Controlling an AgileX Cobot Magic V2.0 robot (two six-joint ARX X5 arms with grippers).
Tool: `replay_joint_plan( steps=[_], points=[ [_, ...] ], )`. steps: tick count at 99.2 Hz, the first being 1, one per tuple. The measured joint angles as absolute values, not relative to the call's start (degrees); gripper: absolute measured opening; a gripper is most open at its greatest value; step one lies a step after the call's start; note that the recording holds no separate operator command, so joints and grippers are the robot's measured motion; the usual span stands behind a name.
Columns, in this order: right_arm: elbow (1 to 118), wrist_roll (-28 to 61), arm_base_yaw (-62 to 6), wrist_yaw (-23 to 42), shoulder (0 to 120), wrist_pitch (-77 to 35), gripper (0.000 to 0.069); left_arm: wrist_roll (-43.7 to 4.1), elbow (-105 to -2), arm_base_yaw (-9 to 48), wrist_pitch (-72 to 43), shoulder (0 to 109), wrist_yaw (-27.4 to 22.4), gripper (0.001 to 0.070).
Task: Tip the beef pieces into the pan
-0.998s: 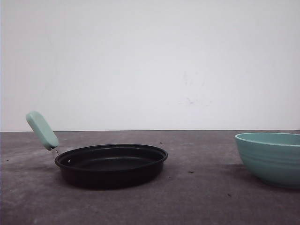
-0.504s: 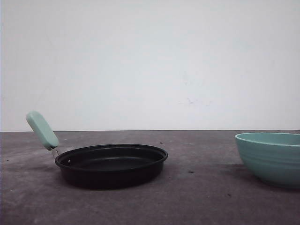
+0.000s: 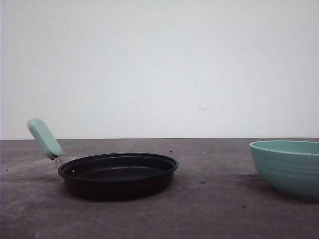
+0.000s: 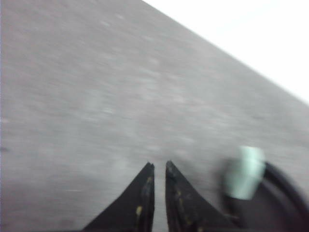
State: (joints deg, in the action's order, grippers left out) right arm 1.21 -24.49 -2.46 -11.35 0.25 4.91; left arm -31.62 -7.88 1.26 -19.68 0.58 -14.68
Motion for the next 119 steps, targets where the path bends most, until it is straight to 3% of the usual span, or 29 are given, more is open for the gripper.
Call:
replay_joint_plan(
  steps=[15,46,68,83,90,99,103,111,119],
  points=[
    [8.29,-25.36,-2.57,-9.34,1.02,-0.89,0.0007,-29.06,-16.19,1.23,-18.96,3.97,-9.23,0.0014],
    [32.45,-18.39,-2.52,-9.74,15.14,-12.32,0.0007,-21.21,-36.51,1.23,-18.70,27.53,-8.99,0.0014],
    [43.92,-12.56,-2.52,-13.08,24.84,-16.91,0.0007,-20.60,-52.53,1.58,-18.79,40.60,-17.50,0.0014],
    [44.42,-11.75,-2.52,-17.12,26.02,-17.76,0.0007,-20.62,-56.07,2.50,-18.11,43.97,-22.85,0.0037],
    [44.42,-11.73,-2.52,-17.89,26.02,-19.00,0.0007,-21.15,-56.05,2.57,-19.77,44.93,-23.64,0.0130],
    [44.42,-11.70,-2.52,-17.96,26.00,-19.66,0.0007,-22.55,-56.05,2.55,-21.89,45.71,-23.86,0.0400],
    [44.42,-11.70,-2.52,-17.96,26.00,-19.66,0.0007,-22.74,-56.05,2.55,-22.79,45.74,-23.97,0.0484],
    [44.42,-11.70,-2.52,-17.96,26.02,-19.70,0.0046,-23.09,-56.05,2.55,-24.36,45.58,-24.01,0.0557],
    [44.42,-11.73,-2.52,-18.00,26.33,-19.94,0.0210,-23.16,-56.05,2.55,-25.56,45.58,-24.03,0.0578]
  ],
)
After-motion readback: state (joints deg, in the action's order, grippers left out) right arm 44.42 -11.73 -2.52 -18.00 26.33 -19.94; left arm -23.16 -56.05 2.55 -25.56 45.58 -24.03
